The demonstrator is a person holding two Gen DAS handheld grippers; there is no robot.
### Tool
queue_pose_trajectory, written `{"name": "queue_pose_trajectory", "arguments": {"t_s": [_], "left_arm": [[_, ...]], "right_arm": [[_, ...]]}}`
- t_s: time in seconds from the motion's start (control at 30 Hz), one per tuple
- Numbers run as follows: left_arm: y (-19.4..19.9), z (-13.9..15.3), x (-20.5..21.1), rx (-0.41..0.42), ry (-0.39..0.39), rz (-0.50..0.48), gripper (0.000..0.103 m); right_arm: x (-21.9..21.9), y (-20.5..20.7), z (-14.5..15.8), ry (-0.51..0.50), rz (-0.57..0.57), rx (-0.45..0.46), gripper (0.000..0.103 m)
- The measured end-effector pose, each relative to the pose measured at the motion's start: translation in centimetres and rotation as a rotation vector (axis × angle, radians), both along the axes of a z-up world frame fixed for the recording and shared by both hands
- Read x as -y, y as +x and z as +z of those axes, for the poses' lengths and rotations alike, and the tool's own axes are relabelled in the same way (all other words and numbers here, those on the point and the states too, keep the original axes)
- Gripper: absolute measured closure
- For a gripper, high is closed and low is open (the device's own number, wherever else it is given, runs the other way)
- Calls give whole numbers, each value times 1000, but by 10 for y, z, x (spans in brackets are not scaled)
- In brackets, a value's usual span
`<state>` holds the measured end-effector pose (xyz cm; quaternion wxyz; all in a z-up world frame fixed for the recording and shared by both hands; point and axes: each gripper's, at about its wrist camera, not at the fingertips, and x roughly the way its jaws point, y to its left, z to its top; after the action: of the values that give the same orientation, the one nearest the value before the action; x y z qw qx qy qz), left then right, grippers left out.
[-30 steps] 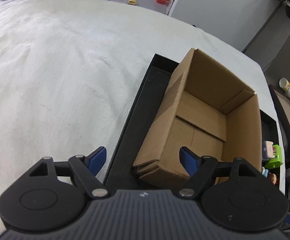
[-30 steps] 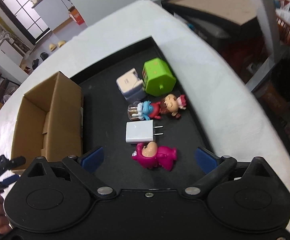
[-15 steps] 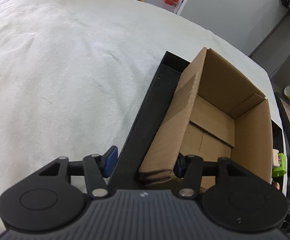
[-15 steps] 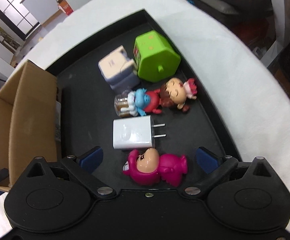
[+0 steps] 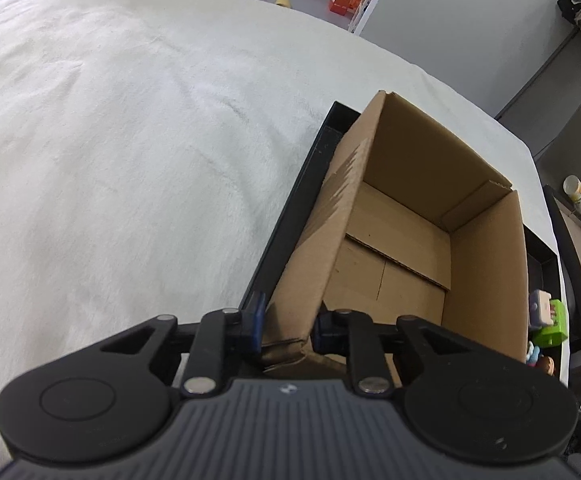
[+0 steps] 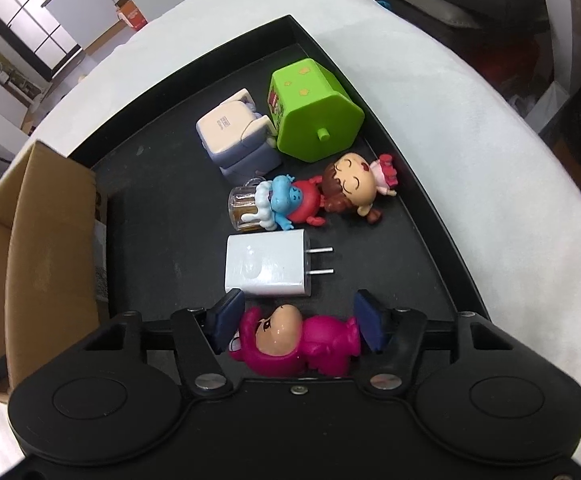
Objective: Organize rigid objects
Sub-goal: 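Move the right gripper down over the pink doll figure, then close the right gripper on the pink doll and lift it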
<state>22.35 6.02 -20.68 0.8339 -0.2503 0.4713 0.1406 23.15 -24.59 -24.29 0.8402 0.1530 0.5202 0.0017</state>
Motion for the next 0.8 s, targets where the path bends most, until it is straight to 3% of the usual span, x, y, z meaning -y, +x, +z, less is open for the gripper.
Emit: {"name": "queue_pose_trajectory", "arguments": {"t_s": [0.1, 0.17, 0.23, 0.4, 0.5, 0.8], "left_arm": [[-4, 0, -1, -4, -10, 3, 82], [-5, -1, -3, -5, -15, 8, 82], [-7, -1, -4, -7, -16, 7, 82], [-7, 1, -3, -7, -11, -4, 82], [-8, 1, -2, -6, -11, -7, 82], [-8, 0, -4, -3, -16, -3, 81]], "right_arm": [[4, -1, 2, 12, -23, -22, 41], [6, -4, 5, 13, -29, -19, 19], [4, -9, 9, 1, -31, -1, 12], [0, -8, 3, -28, -17, -55, 13], [-8, -4, -2, -57, 0, -79, 35], [-21, -9, 19, -107, 34, -43, 35]]}}
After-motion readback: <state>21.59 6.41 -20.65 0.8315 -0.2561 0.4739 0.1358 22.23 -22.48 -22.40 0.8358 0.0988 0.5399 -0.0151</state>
